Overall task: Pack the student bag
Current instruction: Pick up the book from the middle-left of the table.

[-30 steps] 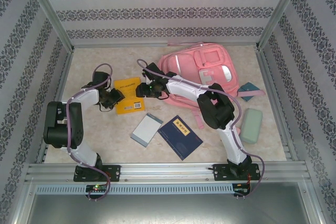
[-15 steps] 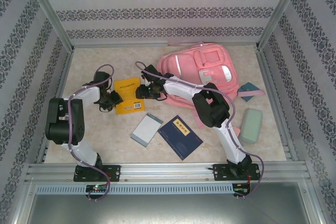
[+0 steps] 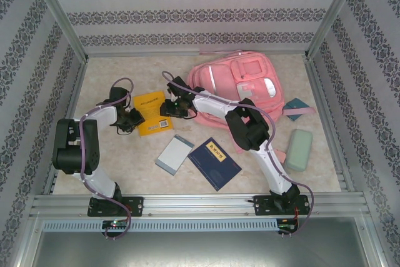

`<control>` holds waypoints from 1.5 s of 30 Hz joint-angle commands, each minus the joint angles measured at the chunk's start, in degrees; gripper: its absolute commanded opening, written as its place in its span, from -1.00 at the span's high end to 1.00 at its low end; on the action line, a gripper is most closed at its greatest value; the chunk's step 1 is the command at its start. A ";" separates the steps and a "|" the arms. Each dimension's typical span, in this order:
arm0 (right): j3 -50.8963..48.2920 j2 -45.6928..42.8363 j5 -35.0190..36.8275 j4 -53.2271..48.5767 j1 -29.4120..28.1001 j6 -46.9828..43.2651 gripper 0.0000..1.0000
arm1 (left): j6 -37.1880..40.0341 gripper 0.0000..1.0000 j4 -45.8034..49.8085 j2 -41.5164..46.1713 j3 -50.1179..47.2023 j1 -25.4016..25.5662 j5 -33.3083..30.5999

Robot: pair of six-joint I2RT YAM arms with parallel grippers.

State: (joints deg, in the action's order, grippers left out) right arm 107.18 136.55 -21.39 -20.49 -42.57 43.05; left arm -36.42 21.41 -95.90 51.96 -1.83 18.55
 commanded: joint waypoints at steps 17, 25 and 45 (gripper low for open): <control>-10.95 -6.22 -23.64 25.78 -3.38 8.10 0.24 | -0.58 0.45 -0.14 -2.65 -2.36 1.21 2.99; -5.78 -0.60 -26.16 25.59 -4.01 10.40 0.22 | -2.05 0.45 -2.86 -2.53 -1.98 1.21 6.59; -17.49 -15.86 -20.43 26.57 2.73 8.57 1.00 | -8.29 -0.39 -6.44 6.04 -0.89 0.21 13.05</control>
State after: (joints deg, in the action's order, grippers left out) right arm 89.97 127.46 -39.59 0.25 -41.43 52.40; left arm -40.73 19.40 -93.45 51.75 -1.52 26.59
